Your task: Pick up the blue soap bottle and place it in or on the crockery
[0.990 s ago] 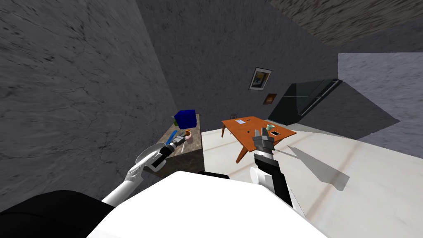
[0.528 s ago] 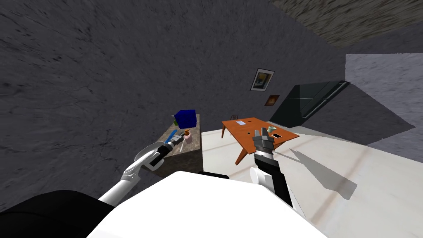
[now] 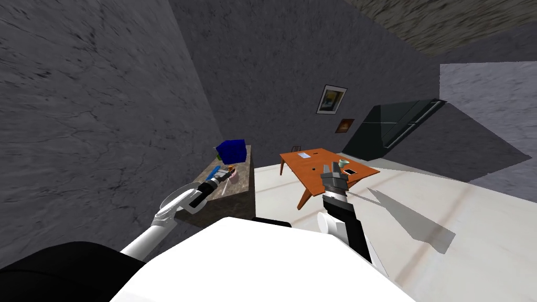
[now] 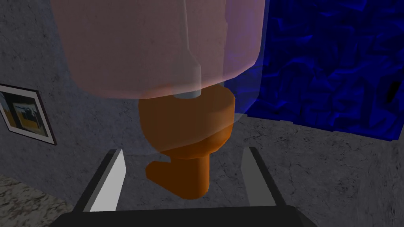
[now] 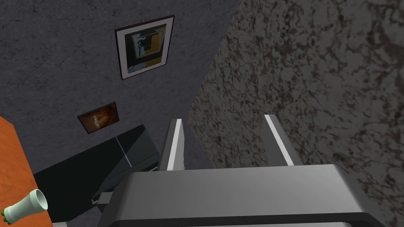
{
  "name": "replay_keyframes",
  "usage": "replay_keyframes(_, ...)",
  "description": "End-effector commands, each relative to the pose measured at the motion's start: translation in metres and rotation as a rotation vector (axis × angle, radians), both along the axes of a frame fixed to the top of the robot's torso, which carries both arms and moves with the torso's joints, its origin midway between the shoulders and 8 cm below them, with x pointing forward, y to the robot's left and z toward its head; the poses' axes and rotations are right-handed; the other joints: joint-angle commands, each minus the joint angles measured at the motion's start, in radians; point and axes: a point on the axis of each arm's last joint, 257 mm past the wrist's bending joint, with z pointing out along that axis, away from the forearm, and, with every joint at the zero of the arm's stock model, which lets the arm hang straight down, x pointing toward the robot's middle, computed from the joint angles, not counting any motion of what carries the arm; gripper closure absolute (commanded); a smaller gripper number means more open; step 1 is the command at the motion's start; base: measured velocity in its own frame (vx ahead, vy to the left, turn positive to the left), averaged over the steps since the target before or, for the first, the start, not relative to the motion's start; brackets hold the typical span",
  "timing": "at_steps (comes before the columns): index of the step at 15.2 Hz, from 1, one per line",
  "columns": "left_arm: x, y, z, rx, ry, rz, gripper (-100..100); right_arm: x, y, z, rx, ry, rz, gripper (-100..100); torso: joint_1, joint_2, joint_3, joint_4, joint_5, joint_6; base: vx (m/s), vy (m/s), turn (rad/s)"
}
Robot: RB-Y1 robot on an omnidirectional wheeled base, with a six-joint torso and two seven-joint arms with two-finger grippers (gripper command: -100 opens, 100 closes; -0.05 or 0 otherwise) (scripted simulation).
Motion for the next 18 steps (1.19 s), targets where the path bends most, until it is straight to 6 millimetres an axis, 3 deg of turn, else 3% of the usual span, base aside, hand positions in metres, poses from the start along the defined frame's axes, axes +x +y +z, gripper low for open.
replay_keyframes(1,0.002,0.001,0.012,-0.015,-0.006,-0.008,100,0.000,0.000,0.000,0.000,0.000,0.000,0,0.000,0.000,0.000,0.000,0.000,0.000,-0.035,0.013,0.072)
replay_keyframes(7,0.007,-0.001,0.060,-0.076,-0.026,-0.045,100,0.000,0.000,0.000,0.000,0.000,0.000,0,0.005,0.012,0.007,0.003,0.001,-0.003,-0.105,0.038,0.135)
replay_keyframes(18,0.013,-0.019,0.119,-0.156,-0.023,-0.110,100,0.000,0.000,0.000,0.000,0.000,0.000,0,0.005,0.012,0.007,0.004,0.001,-0.002,-0.083,0.046,0.108)
